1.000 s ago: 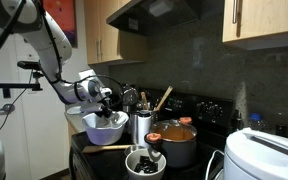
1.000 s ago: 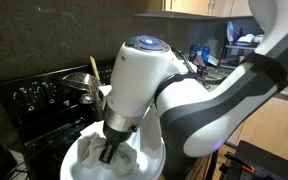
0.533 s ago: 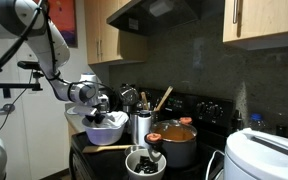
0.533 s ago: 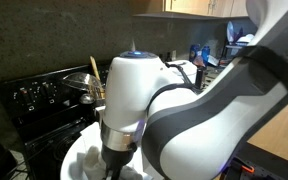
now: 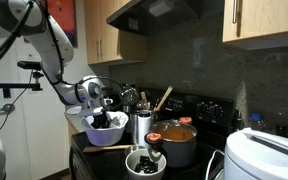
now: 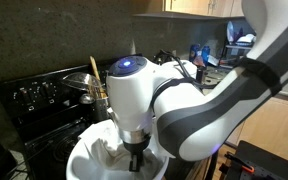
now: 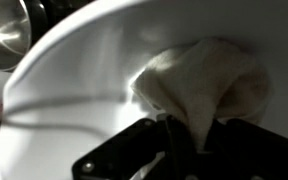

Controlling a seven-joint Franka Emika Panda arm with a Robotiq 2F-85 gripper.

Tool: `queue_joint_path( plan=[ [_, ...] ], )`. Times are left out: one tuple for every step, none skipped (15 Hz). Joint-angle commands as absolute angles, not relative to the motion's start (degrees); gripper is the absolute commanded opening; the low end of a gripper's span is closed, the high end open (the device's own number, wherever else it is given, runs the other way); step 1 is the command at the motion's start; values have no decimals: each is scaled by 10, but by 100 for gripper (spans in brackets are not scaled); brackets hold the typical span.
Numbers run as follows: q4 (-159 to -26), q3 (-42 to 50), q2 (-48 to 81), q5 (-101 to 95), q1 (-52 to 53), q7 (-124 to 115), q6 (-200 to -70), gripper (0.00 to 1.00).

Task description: Remove the object from the cup and place it on the table

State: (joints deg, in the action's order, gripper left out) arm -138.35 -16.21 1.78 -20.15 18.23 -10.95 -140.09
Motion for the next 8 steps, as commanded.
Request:
queue_joint_path(
  plan=[
    [-1387, -156, 14, -291, 178, -171, -1422, 3],
    [-1387, -154, 13, -312, 177, -189, -1434, 3],
    [-1389, -152, 10, -319, 177, -199, -1451, 3],
    [-1389, -152, 6, -314, 176, -202, -1462, 3],
    [-1391, -152, 1, -295, 175, -194, -1472, 3],
    [-1391, -154, -5, -255, 174, -166, -1475, 3],
    [-1393, -156, -17, -211, 172, -140, -1471, 3],
    [-1393, -157, -29, -168, 172, -117, -1463, 3]
  ],
)
